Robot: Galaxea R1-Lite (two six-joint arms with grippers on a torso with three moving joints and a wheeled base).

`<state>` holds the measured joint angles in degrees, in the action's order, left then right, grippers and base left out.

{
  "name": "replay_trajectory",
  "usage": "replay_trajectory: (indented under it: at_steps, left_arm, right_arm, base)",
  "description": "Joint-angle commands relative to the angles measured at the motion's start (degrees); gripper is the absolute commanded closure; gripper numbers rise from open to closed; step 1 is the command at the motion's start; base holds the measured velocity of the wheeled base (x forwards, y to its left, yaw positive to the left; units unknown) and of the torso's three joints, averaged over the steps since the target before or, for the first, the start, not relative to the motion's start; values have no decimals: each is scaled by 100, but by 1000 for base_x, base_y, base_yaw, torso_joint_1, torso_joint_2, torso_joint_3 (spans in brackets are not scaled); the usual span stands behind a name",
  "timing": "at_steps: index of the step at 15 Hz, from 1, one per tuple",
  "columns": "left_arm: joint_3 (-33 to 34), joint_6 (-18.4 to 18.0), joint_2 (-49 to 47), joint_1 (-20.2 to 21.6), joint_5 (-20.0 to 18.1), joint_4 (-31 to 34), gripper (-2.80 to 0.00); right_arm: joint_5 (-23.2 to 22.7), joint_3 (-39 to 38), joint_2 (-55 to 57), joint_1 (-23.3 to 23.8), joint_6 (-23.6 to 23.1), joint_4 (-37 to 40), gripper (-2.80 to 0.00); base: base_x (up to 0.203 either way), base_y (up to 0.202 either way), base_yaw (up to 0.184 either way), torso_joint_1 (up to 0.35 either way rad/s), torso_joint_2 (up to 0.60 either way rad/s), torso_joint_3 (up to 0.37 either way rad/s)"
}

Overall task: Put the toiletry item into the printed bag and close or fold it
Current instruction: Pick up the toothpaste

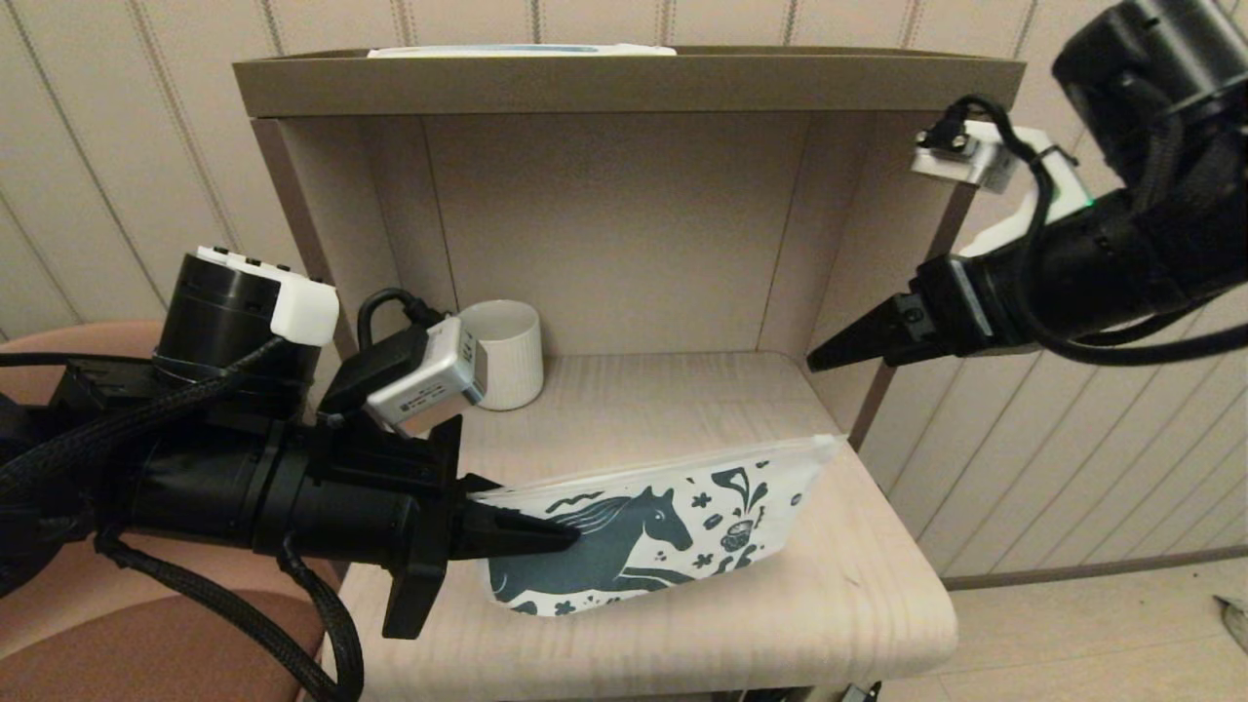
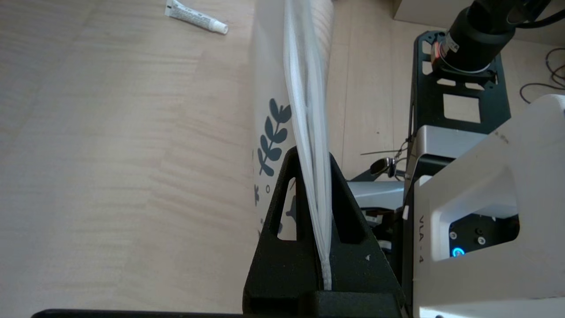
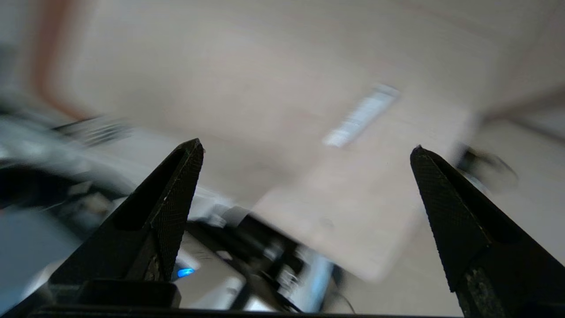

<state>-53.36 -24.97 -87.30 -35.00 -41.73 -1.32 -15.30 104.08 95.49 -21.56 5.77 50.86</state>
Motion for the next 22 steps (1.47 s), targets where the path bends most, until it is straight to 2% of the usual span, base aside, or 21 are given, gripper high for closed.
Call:
replay_trajectory:
  at_steps: [1, 2, 3, 6, 7, 9, 22]
  left_arm:
    - [1, -8, 11, -7, -28, 0, 0]
    - [1, -17, 11, -7, -28, 0, 0]
    - [1, -17, 11, -7, -46, 0, 0]
    - [18, -13, 50, -7, -46, 0, 0]
    - [39, -9, 66, -7, -46, 0, 0]
    - [54, -17, 108, -7, -46, 0, 0]
    - [80, -17, 90, -16, -46, 0, 0]
  right_arm:
    - [986, 479, 623, -197, 40, 334, -280]
    - [1525, 470, 834, -316, 69, 423, -280]
    - [1742, 459, 982, -381, 92, 481, -280]
    - [1692, 456, 1112, -401, 133, 469, -280]
    - [1582, 456, 1121, -410, 127, 469, 0]
    - [1333, 456, 1157, -401, 141, 405, 0]
    - [1346, 449, 1628, -398, 201, 405, 0]
  base:
    - [0, 0, 0, 0, 0, 0]
    - [0, 0, 0, 0, 0, 0]
    - [0, 0, 0, 0, 0, 0]
    - [0, 0, 0, 0, 0, 0]
    - [0, 0, 0, 0, 0, 0]
    - [0, 0, 0, 0, 0, 0]
    - [0, 0, 0, 0, 0, 0]
